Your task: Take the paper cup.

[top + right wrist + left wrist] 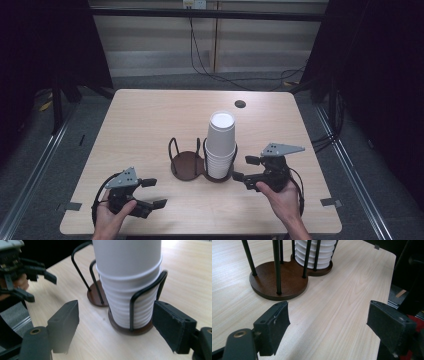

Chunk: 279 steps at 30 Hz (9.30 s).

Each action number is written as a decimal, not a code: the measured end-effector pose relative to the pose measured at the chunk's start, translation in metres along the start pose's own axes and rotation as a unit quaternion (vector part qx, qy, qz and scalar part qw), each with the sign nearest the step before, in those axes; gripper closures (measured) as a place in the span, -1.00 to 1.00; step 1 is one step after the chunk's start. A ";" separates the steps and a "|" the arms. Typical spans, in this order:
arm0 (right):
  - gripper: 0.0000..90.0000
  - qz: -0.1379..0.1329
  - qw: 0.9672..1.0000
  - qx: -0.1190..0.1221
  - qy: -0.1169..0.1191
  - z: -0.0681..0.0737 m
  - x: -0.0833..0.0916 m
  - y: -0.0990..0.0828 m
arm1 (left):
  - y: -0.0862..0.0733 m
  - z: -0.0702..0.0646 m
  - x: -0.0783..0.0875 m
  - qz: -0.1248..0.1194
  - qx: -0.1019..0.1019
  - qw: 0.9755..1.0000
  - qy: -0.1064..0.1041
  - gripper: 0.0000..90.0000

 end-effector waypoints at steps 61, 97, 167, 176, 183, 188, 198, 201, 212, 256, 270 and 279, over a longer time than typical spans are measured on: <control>-0.63 0.030 0.998 0.052 0.023 -0.009 -0.042 0.118 | -0.001 -0.003 -0.003 0.015 -0.013 1.000 -0.008 -0.61; -0.50 -0.001 0.997 0.083 0.002 0.000 -0.026 0.130 | -0.001 -0.002 -0.004 0.029 -0.012 0.999 -0.009 -0.61; -0.48 -0.151 0.986 0.051 0.051 -0.003 0.036 0.153 | -0.002 -0.002 -0.005 0.015 -0.007 1.000 -0.008 -0.61; -0.48 -0.156 0.985 0.051 0.056 -0.001 0.050 0.150 | 0.000 -0.002 -0.007 0.013 -0.007 1.000 -0.002 -0.61; -0.48 -0.159 0.984 0.048 0.058 0.001 0.062 0.141 | 0.005 -0.006 -0.011 0.004 -0.006 1.000 -0.008 -0.63; -0.48 -0.153 0.985 0.050 0.066 0.005 0.066 0.133 | 0.011 -0.014 -0.016 -0.006 -0.013 1.000 -0.022 -0.64; -0.48 -0.139 0.986 0.057 0.073 0.019 0.073 0.117 | 0.035 -0.023 -0.013 -0.046 -0.037 0.998 -0.031 -0.64; -0.48 -0.136 0.986 0.058 0.076 0.022 0.072 0.112 | 0.040 -0.026 -0.017 -0.049 -0.045 0.997 -0.043 -0.64; -0.48 -0.119 0.986 0.053 0.101 0.028 0.058 0.086 | 0.068 -0.029 -0.003 -0.091 -0.067 0.993 -0.041 -0.64; -0.47 -0.055 0.980 0.063 0.178 0.056 -0.020 0.044 | 0.080 -0.050 -0.043 -0.092 -0.084 0.987 -0.099 -0.65; -0.47 -0.040 0.979 0.065 0.191 0.066 -0.036 0.043 | 0.076 -0.052 -0.056 -0.083 -0.091 0.987 -0.100 -0.81; -0.46 -0.038 0.978 0.064 0.196 0.070 -0.042 0.043 | 0.074 -0.052 -0.065 -0.067 -0.081 0.989 -0.107 -0.86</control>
Point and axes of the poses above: each handheld gripper's, and its own axes: x roughly backward along the jaws, y roughly out of its top, z roughly to its left, the point moved 2 cm from there along -x, roughly forward along the jaws, and after that the axes turned 2 degrees about z, right-handed, at the moved point
